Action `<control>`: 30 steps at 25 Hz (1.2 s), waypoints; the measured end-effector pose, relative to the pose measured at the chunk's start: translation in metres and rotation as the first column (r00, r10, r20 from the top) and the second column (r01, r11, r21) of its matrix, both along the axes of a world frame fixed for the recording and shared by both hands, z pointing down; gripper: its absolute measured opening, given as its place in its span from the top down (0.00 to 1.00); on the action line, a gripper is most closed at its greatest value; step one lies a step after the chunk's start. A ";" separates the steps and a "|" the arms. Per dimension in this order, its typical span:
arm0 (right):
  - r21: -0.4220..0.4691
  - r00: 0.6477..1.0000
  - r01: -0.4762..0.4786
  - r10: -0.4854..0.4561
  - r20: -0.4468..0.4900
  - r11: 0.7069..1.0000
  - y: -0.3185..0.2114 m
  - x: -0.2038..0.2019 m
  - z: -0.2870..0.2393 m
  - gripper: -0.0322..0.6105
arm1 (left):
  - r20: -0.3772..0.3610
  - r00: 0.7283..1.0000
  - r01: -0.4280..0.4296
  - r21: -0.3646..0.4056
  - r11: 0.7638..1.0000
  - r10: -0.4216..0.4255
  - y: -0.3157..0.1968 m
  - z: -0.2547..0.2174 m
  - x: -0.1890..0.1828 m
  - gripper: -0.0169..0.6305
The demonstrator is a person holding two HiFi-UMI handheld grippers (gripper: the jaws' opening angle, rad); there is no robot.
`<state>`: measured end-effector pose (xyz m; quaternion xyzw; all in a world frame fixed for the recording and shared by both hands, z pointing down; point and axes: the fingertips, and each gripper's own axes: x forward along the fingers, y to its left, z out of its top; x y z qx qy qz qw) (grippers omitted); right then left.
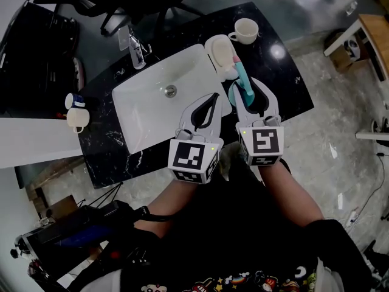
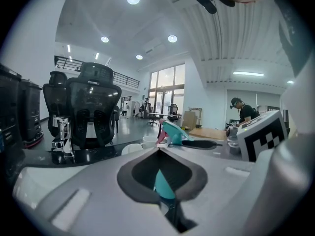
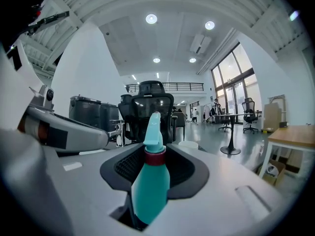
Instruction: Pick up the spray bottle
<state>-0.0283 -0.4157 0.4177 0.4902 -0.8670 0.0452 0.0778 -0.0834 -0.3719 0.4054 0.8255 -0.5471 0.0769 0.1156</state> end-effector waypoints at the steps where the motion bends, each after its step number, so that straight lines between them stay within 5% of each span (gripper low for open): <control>1: 0.007 1.000 0.001 -0.001 0.004 1.000 0.002 0.000 -0.001 0.71 | -0.002 1.000 0.000 0.002 1.000 0.000 0.001 -0.003 -0.001 0.97; 30: 0.095 0.995 -0.097 0.095 0.028 0.991 0.146 0.015 -0.074 0.71 | -0.034 0.994 -0.100 0.140 0.985 0.106 0.093 -0.050 -0.015 0.97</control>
